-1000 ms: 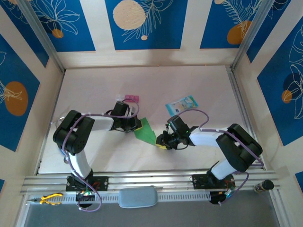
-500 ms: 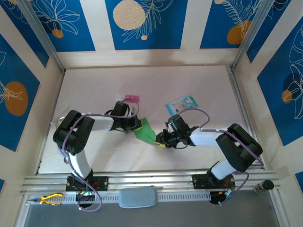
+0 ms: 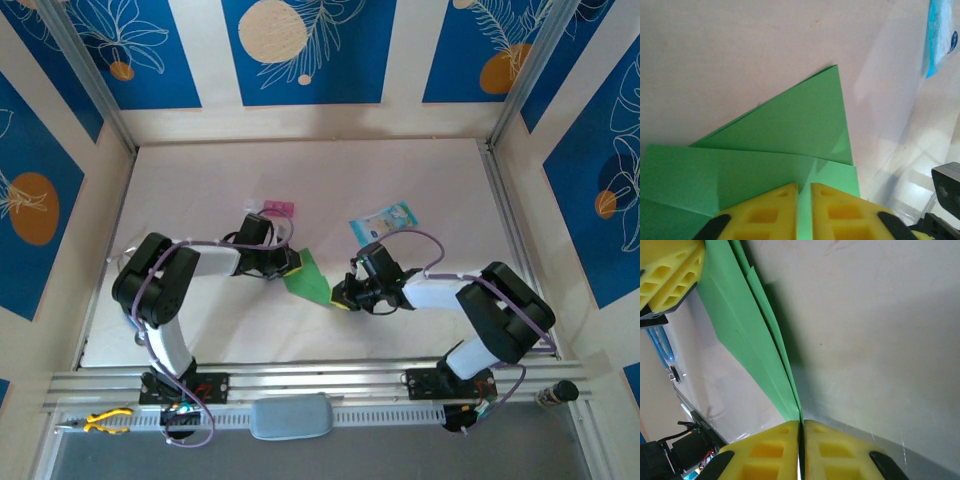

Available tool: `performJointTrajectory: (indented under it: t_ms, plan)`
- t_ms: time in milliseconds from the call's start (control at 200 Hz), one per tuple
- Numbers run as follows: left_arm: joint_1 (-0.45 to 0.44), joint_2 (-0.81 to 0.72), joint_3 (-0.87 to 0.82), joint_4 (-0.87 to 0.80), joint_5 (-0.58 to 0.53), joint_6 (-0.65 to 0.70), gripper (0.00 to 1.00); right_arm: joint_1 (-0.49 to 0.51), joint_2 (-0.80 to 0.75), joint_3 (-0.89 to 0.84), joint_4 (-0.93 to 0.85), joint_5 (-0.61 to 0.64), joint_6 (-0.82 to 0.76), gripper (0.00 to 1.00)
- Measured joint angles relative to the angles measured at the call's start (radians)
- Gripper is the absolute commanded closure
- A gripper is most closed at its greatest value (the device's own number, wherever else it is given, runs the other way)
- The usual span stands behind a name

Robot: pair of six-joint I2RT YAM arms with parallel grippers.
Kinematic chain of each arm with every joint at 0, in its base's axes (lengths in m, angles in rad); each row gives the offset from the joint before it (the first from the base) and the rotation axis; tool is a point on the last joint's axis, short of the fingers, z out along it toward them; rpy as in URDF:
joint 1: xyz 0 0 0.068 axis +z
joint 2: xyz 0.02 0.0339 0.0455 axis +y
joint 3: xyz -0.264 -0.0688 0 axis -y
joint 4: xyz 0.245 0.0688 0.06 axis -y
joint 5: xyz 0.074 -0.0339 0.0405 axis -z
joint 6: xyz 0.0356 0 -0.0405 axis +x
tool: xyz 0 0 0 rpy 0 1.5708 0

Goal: Fold a paper plane with a square sheet of paper (pick it up from the middle)
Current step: Turn over the paper at the center of the table.

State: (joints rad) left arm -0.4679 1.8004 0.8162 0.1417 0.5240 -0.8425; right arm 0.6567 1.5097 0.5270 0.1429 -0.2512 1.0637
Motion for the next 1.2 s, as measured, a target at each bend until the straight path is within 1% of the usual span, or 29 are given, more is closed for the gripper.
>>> performJointTrajectory:
  t_ms: [160, 295, 405, 535, 695, 965, 1201]
  plan:
    - [0.001, -0.042, 0.0, -0.012, -0.013, -0.017, 0.7, -0.005, -0.043, -0.002, -0.013, -0.002, -0.02, 0.94]
    - [0.001, -0.154, 0.0, -0.042, -0.045, -0.014, 0.66, -0.009, -0.127, -0.002, -0.064, 0.023, -0.054, 0.95]
    - [0.001, -0.277, -0.005, -0.066, -0.09, 0.001, 0.64, -0.014, -0.212, 0.011, -0.151, 0.073, -0.11, 0.95]
    - [0.001, -0.42, -0.027, -0.1, -0.15, 0.033, 0.63, -0.021, -0.304, 0.066, -0.271, 0.147, -0.203, 0.96]
    - [0.001, -0.541, -0.064, -0.137, -0.221, 0.066, 0.61, -0.022, -0.38, 0.157, -0.391, 0.227, -0.33, 0.97]
    - [0.001, -0.724, -0.154, -0.167, -0.344, 0.093, 0.57, -0.01, -0.381, 0.294, -0.556, 0.337, -0.506, 0.97]
    - [0.001, -0.82, -0.206, -0.185, -0.414, 0.093, 0.51, 0.044, -0.321, 0.392, -0.673, 0.466, -0.638, 0.97]
